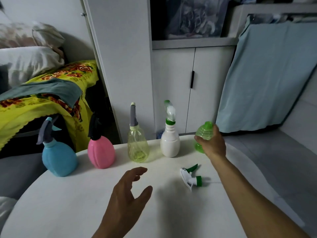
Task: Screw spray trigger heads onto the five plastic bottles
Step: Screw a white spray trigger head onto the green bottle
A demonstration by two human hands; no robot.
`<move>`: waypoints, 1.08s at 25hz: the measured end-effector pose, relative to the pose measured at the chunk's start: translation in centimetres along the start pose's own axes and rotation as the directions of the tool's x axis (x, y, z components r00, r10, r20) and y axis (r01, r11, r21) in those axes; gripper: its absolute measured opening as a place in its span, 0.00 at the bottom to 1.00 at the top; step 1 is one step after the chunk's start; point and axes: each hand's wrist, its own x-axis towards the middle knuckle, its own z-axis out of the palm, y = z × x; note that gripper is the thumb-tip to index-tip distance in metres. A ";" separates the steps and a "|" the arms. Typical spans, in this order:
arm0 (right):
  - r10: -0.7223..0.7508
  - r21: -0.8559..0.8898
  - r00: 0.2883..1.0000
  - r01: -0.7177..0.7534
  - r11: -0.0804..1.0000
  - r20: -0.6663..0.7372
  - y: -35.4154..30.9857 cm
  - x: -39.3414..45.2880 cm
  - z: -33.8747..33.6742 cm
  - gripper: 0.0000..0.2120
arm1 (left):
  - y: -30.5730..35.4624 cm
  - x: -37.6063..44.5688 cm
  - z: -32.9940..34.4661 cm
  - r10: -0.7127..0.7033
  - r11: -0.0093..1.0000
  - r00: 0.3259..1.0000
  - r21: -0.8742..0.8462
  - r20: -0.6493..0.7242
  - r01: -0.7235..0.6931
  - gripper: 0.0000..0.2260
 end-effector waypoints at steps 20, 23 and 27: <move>-0.419 0.471 0.400 -0.036 0.881 0.815 -9.6 -15.4 -6.2 0.27 | 3.2 -0.3 -2.7 0.078 0.928 0.991 -0.371 0.109 -0.032 0.37; -0.345 0.310 0.442 0.153 0.938 0.828 -8.3 -13.2 -6.5 0.27 | 2.9 -0.5 -2.5 0.053 0.984 0.996 -0.176 0.071 -0.040 0.39; -0.200 -0.419 0.732 0.567 0.709 0.651 -5.0 -9.8 -5.9 0.22 | 2.2 -0.3 -2.4 -0.012 0.996 1.000 -0.093 0.029 0.014 0.40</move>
